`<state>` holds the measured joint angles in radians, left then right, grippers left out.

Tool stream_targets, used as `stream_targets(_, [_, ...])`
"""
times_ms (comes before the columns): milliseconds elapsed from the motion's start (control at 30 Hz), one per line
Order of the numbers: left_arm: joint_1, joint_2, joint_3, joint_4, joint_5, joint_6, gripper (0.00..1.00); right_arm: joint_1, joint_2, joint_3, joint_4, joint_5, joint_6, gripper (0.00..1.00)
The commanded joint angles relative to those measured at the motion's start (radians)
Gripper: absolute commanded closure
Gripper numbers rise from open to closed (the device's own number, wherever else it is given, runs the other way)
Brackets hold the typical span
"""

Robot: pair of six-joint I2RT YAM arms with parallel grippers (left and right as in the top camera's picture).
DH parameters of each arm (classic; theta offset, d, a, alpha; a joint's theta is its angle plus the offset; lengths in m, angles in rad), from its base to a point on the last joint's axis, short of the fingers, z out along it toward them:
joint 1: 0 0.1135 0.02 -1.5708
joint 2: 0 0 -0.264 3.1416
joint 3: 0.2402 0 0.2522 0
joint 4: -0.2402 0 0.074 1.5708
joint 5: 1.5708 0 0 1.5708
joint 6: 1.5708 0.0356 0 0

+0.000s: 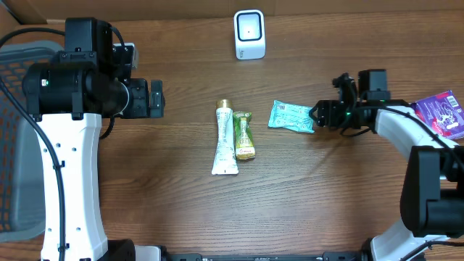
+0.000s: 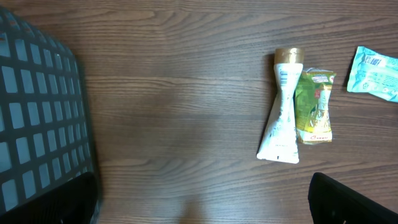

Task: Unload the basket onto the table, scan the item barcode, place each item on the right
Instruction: 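Grasp the mint-green packet with the right gripper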

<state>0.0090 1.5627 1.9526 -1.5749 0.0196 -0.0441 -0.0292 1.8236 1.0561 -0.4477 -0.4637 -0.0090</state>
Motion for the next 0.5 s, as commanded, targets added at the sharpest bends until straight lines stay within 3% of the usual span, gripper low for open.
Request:
stream_targets(0, [0.004, 0.008, 0.003, 0.002, 0.006, 0.022, 0.00, -0.040, 0.022, 0.024, -0.012, -0.179, 0.066, 0.22])
stream_targets(300, [0.004, 0.008, 0.003, 0.002, 0.006, 0.022, 0.01, -0.043, 0.163, 0.023, -0.010, -0.310, 0.118, 0.23])
stream_targets(467, [0.004, 0.008, 0.003, 0.002, 0.006, 0.022, 0.00, -0.043, 0.246, 0.023, 0.072, -0.434, 0.165, 0.35])
